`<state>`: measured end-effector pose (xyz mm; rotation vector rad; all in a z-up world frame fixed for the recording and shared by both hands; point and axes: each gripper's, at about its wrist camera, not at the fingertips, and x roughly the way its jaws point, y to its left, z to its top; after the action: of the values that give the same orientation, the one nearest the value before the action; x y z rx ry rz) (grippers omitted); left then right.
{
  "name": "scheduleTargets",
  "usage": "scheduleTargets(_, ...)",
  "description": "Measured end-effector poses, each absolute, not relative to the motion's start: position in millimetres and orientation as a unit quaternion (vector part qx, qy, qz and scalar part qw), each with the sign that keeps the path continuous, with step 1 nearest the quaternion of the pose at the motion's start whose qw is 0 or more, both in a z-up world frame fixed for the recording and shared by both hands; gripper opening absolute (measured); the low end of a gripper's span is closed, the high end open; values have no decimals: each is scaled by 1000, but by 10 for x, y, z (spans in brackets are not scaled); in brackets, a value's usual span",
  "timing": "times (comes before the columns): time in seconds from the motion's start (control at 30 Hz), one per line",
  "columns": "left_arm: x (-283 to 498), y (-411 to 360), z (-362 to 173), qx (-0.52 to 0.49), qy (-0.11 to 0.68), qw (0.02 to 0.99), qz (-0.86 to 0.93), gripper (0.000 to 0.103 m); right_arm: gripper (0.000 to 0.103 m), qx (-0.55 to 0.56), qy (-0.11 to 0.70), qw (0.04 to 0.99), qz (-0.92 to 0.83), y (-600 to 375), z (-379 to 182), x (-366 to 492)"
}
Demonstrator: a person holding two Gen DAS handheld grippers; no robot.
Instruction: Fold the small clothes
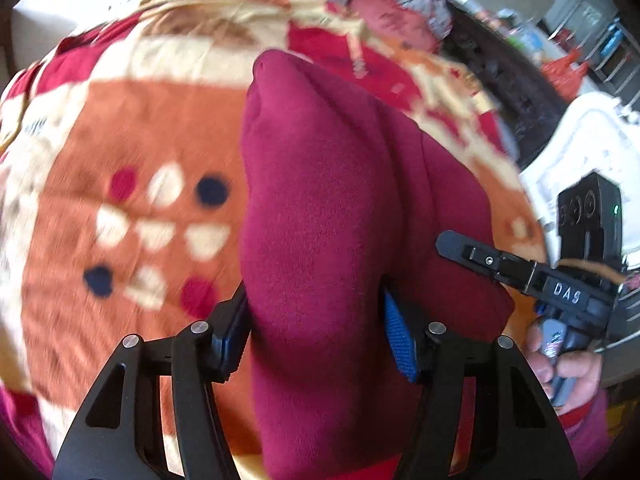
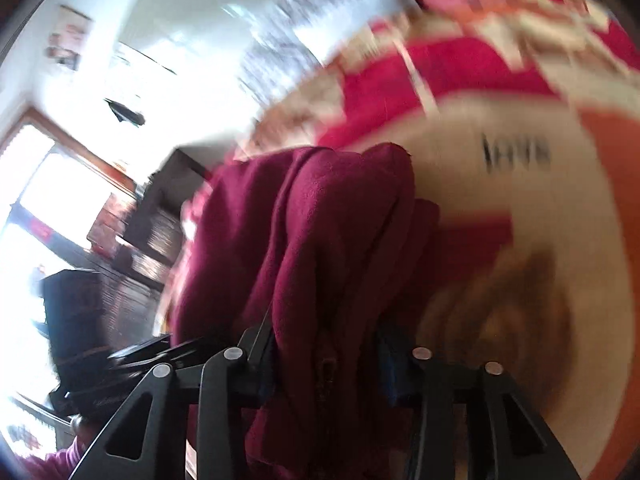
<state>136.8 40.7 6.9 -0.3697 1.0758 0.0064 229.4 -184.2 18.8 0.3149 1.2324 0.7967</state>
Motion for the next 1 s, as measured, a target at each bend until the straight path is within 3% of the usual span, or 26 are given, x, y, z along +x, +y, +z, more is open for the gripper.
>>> scheduleTargets(0.13, 1218, 378, 89, -143, 488, 860, 28, 60, 47, 124, 554, 749, 342, -1929, 332, 2193)
scheduleTargets(0.4, 1123, 314, 327, -84, 446, 888, 77, 61, 47, 35, 461, 799, 386, -1795, 1016, 1792)
scheduleTargets(0.67, 991, 354, 399, -86, 432, 890, 117, 61, 39, -84, 481, 797, 354, -1554, 403, 1573)
scheduleTargets(0.87, 930, 291, 501, -77, 413, 899, 123, 61, 40, -72, 440, 821, 356, -1580, 804, 1448)
scheduleTargets(0.93, 907, 267, 552, -76, 406, 902, 124, 61, 48, -81, 418, 836, 346, -1556, 944, 1395)
scheduleTargets(1.0, 893, 255, 583, -76, 401, 904, 126, 61, 48, -85, 405, 847, 335, -1523, 1045, 1357)
